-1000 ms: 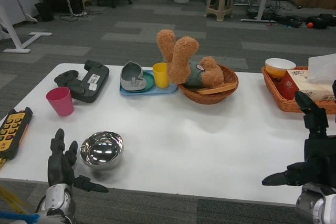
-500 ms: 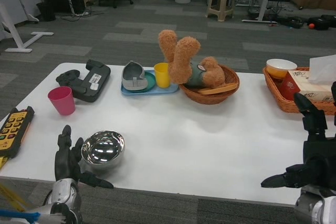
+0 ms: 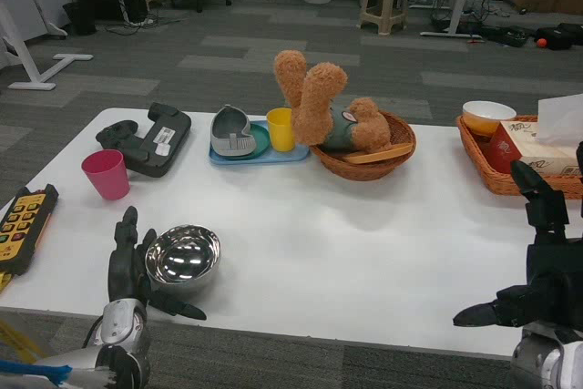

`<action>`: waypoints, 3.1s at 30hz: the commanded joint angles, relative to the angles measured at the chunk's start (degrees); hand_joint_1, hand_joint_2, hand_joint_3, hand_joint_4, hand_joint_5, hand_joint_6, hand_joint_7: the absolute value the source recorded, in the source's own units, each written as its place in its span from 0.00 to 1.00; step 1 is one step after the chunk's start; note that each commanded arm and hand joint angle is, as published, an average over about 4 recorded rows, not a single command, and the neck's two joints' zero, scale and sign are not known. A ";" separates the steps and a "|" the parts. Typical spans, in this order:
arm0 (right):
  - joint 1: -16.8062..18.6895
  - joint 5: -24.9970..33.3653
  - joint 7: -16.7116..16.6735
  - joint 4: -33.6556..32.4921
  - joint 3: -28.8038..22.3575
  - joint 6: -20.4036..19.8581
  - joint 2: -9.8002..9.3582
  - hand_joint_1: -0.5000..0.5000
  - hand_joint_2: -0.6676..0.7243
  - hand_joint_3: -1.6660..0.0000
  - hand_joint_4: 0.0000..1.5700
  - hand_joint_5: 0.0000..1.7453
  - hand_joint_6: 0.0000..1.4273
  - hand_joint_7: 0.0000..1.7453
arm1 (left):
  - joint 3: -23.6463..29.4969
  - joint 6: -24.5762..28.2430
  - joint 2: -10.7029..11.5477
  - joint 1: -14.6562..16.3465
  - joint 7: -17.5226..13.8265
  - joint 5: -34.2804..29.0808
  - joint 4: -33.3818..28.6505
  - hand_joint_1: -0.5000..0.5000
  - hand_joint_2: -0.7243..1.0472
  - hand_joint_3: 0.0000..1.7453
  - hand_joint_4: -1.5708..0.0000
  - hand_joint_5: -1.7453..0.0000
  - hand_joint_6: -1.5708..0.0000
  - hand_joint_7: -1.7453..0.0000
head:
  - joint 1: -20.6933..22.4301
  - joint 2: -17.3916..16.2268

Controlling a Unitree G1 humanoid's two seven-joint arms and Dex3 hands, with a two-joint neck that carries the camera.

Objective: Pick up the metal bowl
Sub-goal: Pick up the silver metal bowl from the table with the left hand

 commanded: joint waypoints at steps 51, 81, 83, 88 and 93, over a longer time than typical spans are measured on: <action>0.96 0.41 -0.08 -0.63 -0.08 -0.59 -0.72 0.67 0.95 0.88 0.21 0.39 0.00 0.32 | -4.74 2.12 1.82 -1.72 1.12 -0.28 0.35 0.00 1.00 0.12 0.07 0.00 0.00 0.04 | 0.84 -1.34; 1.11 0.45 -0.08 -0.52 0.03 -0.59 -0.72 0.69 0.95 0.87 0.20 0.39 0.00 0.32 | -14.96 2.12 1.27 -2.24 0.30 -7.53 -18.61 0.00 1.00 0.35 0.00 0.00 0.00 0.04 | 0.08 -1.90; 1.27 0.45 -0.08 -0.54 0.01 -0.59 -0.72 0.70 0.95 0.88 0.20 0.39 0.00 0.32 | -15.27 2.09 1.22 -1.91 0.13 -8.56 -18.98 0.00 1.00 0.35 0.00 0.00 0.00 0.04 | 0.09 -1.98; 1.35 0.58 -0.08 -0.54 0.01 -0.59 -0.72 0.70 0.95 0.88 0.20 0.39 0.00 0.32 | -16.21 2.27 1.16 -0.66 -0.16 -10.30 -21.44 0.00 1.00 0.35 0.07 0.00 0.15 0.04 | 0.27 -2.11; 1.35 0.63 -0.08 -0.54 0.09 -0.59 -0.77 0.69 0.95 0.89 0.20 0.37 0.00 0.32 | -16.43 10.86 1.46 2.90 -4.16 -7.92 -33.18 0.00 1.00 0.17 0.95 0.28 0.94 0.48 | 0.59 -2.02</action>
